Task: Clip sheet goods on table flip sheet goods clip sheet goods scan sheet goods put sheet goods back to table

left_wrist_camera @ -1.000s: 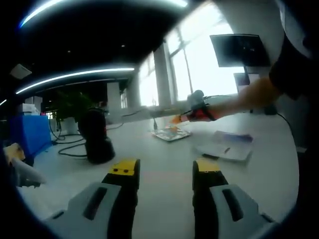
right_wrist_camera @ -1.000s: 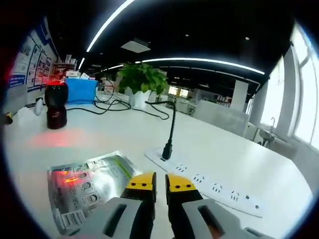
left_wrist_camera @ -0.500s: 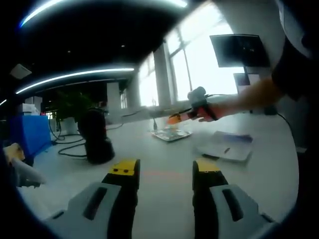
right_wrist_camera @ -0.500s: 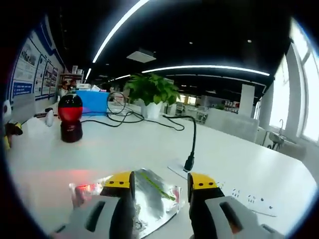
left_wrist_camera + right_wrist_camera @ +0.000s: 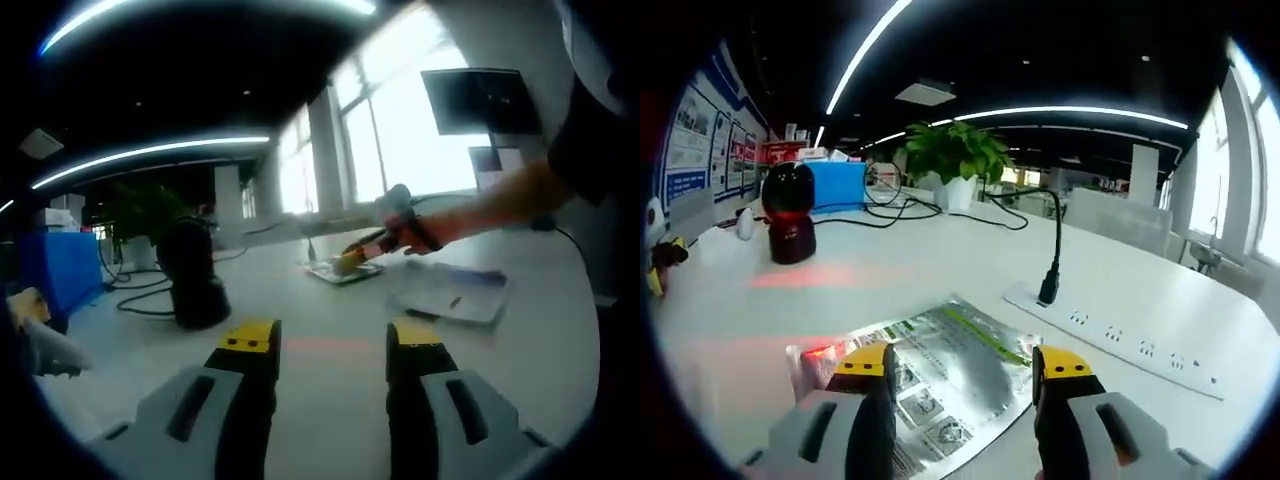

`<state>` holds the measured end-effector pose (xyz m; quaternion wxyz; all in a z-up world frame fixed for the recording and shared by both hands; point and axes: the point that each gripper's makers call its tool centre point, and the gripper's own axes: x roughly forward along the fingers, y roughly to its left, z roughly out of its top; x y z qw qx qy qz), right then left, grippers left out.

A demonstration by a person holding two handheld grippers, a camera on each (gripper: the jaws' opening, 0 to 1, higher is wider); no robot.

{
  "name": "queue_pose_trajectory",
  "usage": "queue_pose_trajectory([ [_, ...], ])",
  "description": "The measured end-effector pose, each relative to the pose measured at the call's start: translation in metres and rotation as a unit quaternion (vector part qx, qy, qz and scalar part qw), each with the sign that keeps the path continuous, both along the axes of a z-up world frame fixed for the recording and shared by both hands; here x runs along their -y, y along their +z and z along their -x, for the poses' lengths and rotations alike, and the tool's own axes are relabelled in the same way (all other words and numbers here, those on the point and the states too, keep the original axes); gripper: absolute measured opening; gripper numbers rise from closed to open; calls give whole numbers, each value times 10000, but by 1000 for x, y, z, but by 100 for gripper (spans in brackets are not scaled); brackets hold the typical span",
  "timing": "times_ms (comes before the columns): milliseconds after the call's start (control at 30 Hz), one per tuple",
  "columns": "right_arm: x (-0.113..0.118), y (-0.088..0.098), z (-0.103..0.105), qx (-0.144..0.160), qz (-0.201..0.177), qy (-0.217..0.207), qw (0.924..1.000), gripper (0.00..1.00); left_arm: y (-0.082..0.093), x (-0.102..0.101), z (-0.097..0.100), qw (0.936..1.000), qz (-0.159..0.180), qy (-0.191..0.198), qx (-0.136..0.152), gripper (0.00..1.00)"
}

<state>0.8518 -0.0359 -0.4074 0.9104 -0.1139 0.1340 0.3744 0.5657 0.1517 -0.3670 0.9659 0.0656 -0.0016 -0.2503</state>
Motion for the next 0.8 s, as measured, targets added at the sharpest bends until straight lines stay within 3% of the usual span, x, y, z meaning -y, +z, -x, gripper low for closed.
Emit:
queue_pose_trajectory([
  [100,-1,-1,1,-16,-12,-18,10000,48,0,0,0,10000,-7,-1,-1,34],
  [467,-2,-8,7,-503,-437,-107,9977,46,-1,-1,-1,10000,-29,-1,-1,34],
  [800,-4,-10,13,-816,-462,20,9956,50,-1,-1,-1,10000,-27,-14,1,34],
])
